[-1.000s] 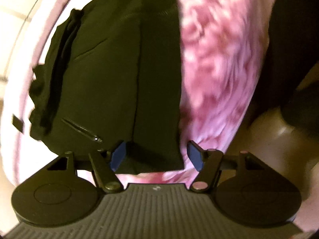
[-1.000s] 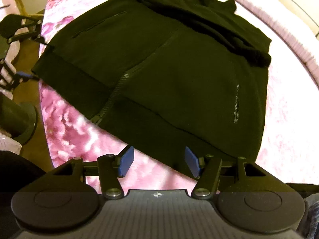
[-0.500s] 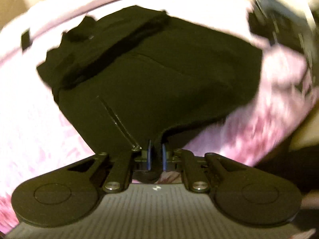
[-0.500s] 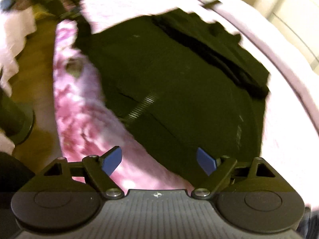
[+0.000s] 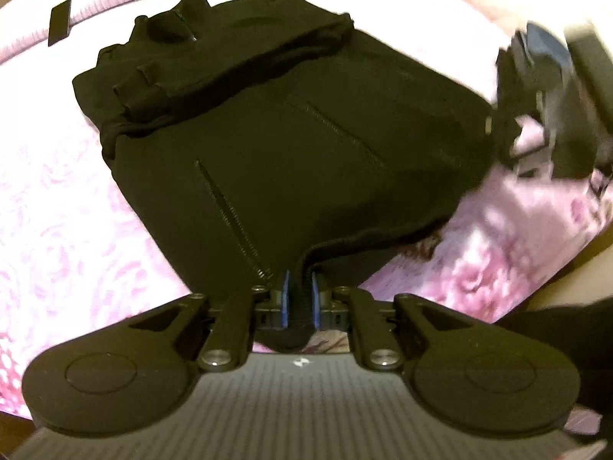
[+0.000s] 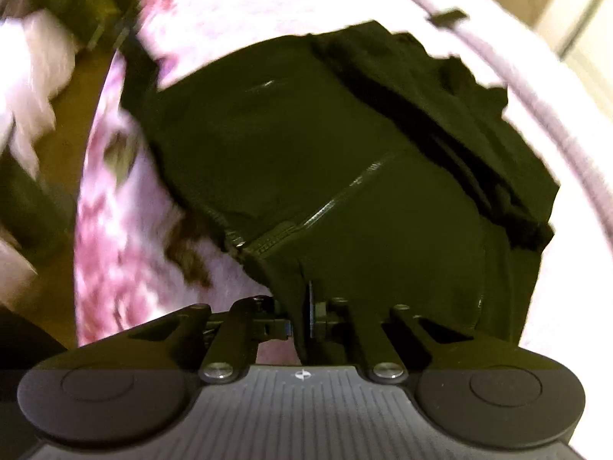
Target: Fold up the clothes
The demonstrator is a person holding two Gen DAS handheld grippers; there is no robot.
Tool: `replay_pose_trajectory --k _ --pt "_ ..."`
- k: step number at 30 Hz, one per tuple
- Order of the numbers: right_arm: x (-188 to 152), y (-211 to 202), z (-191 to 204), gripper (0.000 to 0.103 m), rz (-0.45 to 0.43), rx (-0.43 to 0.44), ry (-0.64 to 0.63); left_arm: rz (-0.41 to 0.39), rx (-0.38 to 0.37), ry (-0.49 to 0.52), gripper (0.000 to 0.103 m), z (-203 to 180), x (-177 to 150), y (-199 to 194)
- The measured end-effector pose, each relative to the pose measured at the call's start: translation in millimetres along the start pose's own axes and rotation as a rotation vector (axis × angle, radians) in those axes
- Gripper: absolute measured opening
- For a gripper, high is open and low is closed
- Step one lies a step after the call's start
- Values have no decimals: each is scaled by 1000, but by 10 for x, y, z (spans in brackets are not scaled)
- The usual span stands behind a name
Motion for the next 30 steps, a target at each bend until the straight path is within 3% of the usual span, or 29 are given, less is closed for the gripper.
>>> replay_pose_trajectory --k 2,4,6,11,12,13,14,15,20,22,23,25,30 --pt "116 -9 -198 4 21 52 54 14 38 39 17 -89 -3 43" --pt "212 33 -413 4 50 103 111 25 87 103 41 -209 3 95" --pt "289 73 -572 4 71 139 142 37 136 167 50 -329 9 148" --pt "397 85 -766 4 80 187 155 59 201 314 53 -592 47 369" --pt "387 73 -760 4 73 183 144 67 203 328 46 -617 59 410" --pt "372 58 -749 4 65 177 130 76 197 332 22 -630 71 438" --pt "357 43 -739 4 57 171 117 86 191 337 11 -642 84 466" --pt "342 28 -728 4 49 165 103 84 188 326 8 -643 99 455" --pt "-55 -120 -312 5 -83 63 -44 39 143 119 5 -453 91 90" --pt "-281 -129 -55 12 -126 27 -92 34 137 74 5 -392 40 -48" --pt "-392 -87 55 16 -137 -6 -103 36 131 61 5 -378 19 -93" --pt "-608 14 261 33 -155 -81 -121 39 110 46 5 -371 -14 -156" --pt "-993 297 530 39 -174 -241 -220 24 48 41 5 -315 -40 -189"
Point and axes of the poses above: each gripper's, at about its wrist camera, not at the fingertips, and y roughly the way its jaws point, z to its left, x to its top, the point moved 2 cm from there along y, roughly the way its jaws point, and after that the axes turned 2 degrees about z, right-handed, at the moved point
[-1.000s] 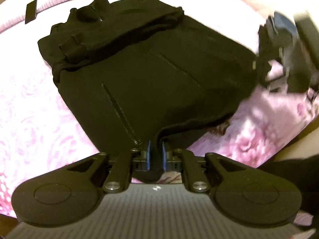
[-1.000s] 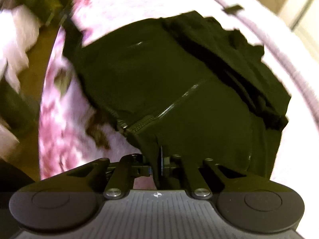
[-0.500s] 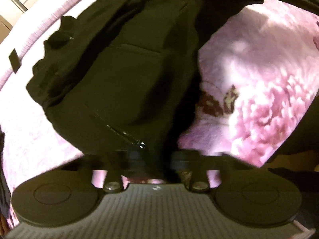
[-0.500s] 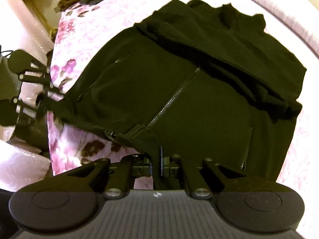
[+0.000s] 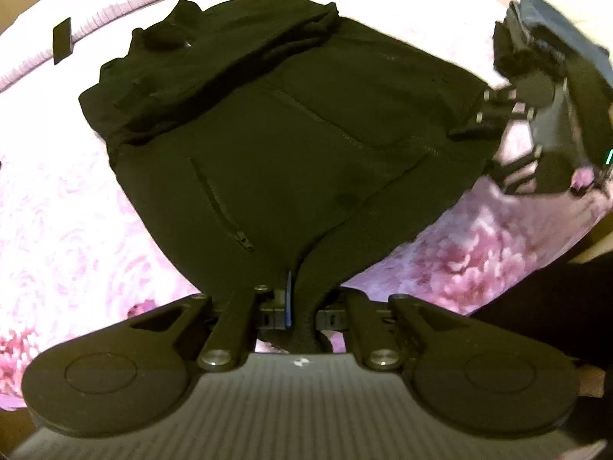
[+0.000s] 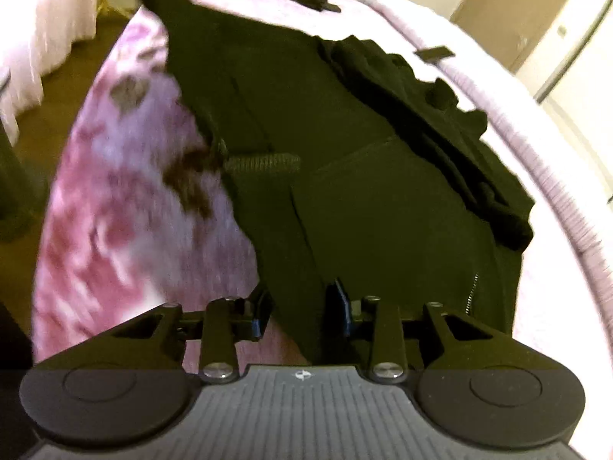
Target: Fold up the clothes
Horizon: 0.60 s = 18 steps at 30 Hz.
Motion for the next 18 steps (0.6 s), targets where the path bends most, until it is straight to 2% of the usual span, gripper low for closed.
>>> replay_pose_trajectory --k 4,9,12,14,15,18 --pt "-146 -20 76 39 -22 -107 -126 -10 -20 21 5 70 5 -11" --pt "-447 98 -213 38 99 -274 -148 -22 -18 42 6 117 -14 -49" --pt "-553 152 -431 36 131 -296 -168 -26 -16 46 6 124 -25 -28" --pt "-532 151 -488 18 133 -273 -216 -25 -10 66 6 107 -44 -7" --pt "-506 145 -508 2 136 -259 -236 -24 -4 80 6 90 -50 -3" --pt "-377 19 -652 1 156 -233 -219 -21 5 125 5 43 -77 -31"
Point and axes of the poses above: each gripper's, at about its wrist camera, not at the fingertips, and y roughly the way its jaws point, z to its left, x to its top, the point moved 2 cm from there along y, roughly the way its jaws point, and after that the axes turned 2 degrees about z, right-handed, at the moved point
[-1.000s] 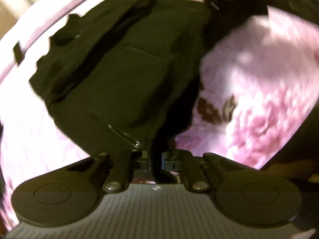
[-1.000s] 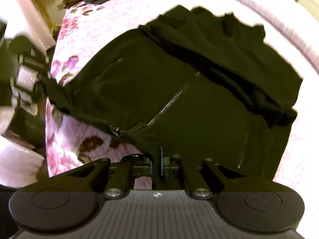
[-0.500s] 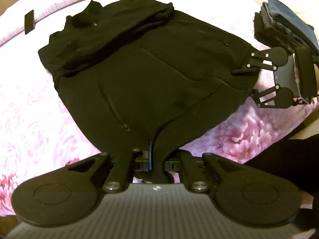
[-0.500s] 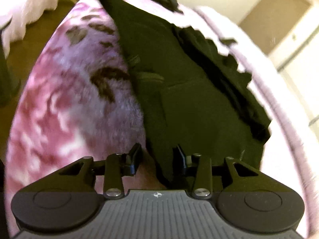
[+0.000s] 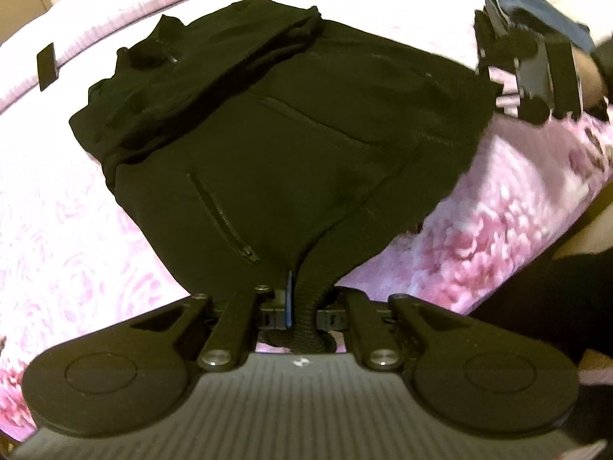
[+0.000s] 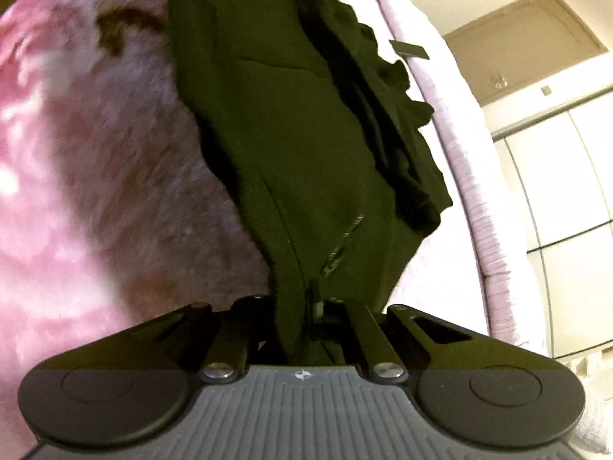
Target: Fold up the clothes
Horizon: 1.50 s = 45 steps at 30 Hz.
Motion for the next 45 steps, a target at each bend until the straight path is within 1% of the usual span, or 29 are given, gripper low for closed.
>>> replay_pose_trajectory --k 2,4,7,9,11,13,15,17,19,22,24,27,31,32,34,38,41,43,45 --pt "61 -128 -133 2 11 20 2 -6 -4 28 4 -45 -31 -98" --pt "107 -327 -217 2 4 39 -22 -17 -8 45 4 -88 -77 -233" --pt "126 -662 -274 2 5 80 -55 -22 -34 58 4 -165 -156 -465" --pt "105 -914 -261 2 23 126 -59 -13 -62 73 4 -291 -242 -639" --pt "81 -1174 -225 2 49 188 -60 4 -99 75 4 -440 -343 -803" --pt "72 -1476 -132 2 81 272 -66 40 -150 61 4 -592 -483 -945" --pt "91 -1686 -68 2 119 339 -58 81 -204 45 4 -738 -633 -1073" --pt "147 -1775 -108 2 135 382 -42 104 -230 34 4 -774 -686 -1139" --pt "233 -1753 -276 2 120 384 -53 111 -240 19 4 -725 -659 -1185" --pt "429 -1550 -801 2 80 371 -63 68 -219 -22 5 -380 -342 -1231" --pt "596 -1318 -1208 2 56 369 -55 32 -194 -58 5 -46 -24 -1240" --pt "804 -891 -1758 2 20 393 -24 -6 -160 -120 5 504 506 -1148" --pt "1054 -132 -2290 2 6 421 34 -22 -97 -155 5 1096 1157 -809" --pt "1113 86 -2397 2 11 431 53 -16 -90 -164 5 1225 1289 -691" --pt "1203 517 -2548 3 49 464 79 -3 -77 -179 5 1460 1536 -446" --pt "1360 1125 -2720 2 107 521 115 47 -91 -205 5 1762 1732 -2" --pt "1412 1314 -2843 2 119 555 132 80 -109 -225 5 1983 1850 288" --pt "1446 1432 -2926 2 125 577 144 82 -142 -244 5 2154 1909 336" --pt "1428 1444 -3000 2 131 593 178 74 -177 -256 6 2329 1922 384"
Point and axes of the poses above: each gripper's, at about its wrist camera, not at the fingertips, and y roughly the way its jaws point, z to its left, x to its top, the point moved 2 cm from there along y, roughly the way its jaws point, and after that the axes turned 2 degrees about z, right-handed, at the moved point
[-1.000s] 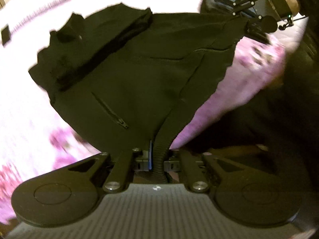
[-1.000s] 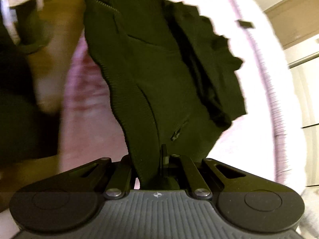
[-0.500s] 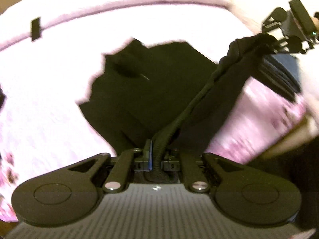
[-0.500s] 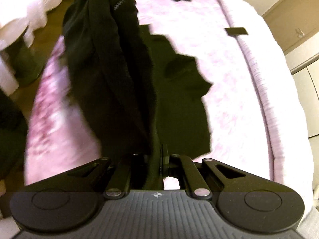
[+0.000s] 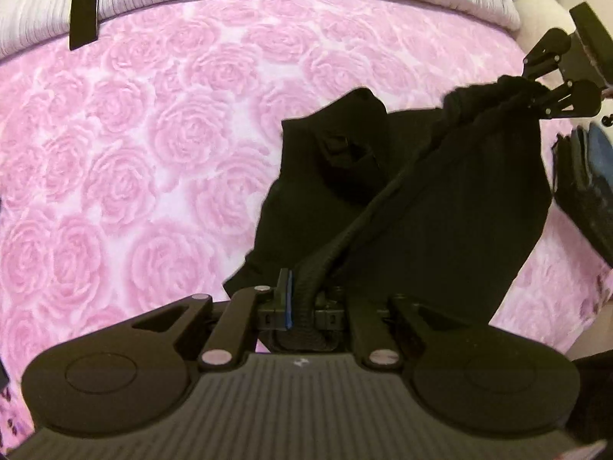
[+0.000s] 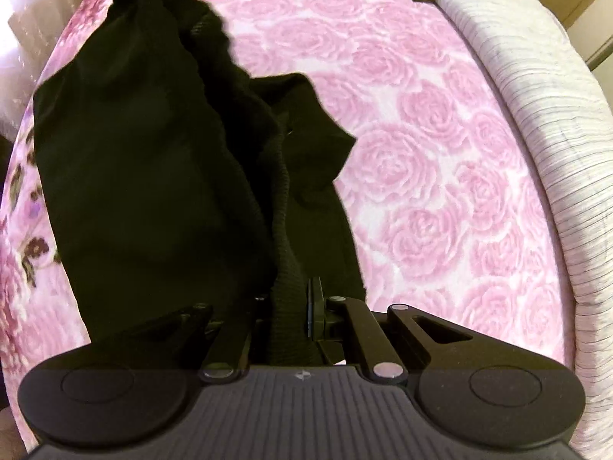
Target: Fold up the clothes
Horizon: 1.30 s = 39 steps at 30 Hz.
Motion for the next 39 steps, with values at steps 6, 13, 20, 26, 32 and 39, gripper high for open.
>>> replay_pose_trajectory --k 6,13,20,26,32,39 --pt "271 485 -344 3 33 51 87 42 -73 -53 6 550 232 413" --pt "390 1298 -606 3 65 59 239 84 -126 -129 7 1052 247 1129" --pt "408 1424 -789 5 43 69 327 62 -157 -151 7 1243 286 1185" --pt "302 1636 -884 27 33 42 501 67 -84 -225 17 1357 318 1406" --pt "-78 1277 -929 49 -128 -4 757 -9 -7 -334 17 1488 241 1214" --pt "-660 901 -879 51 -215 -196 971 -93 55 -332 18 1154 70 701"
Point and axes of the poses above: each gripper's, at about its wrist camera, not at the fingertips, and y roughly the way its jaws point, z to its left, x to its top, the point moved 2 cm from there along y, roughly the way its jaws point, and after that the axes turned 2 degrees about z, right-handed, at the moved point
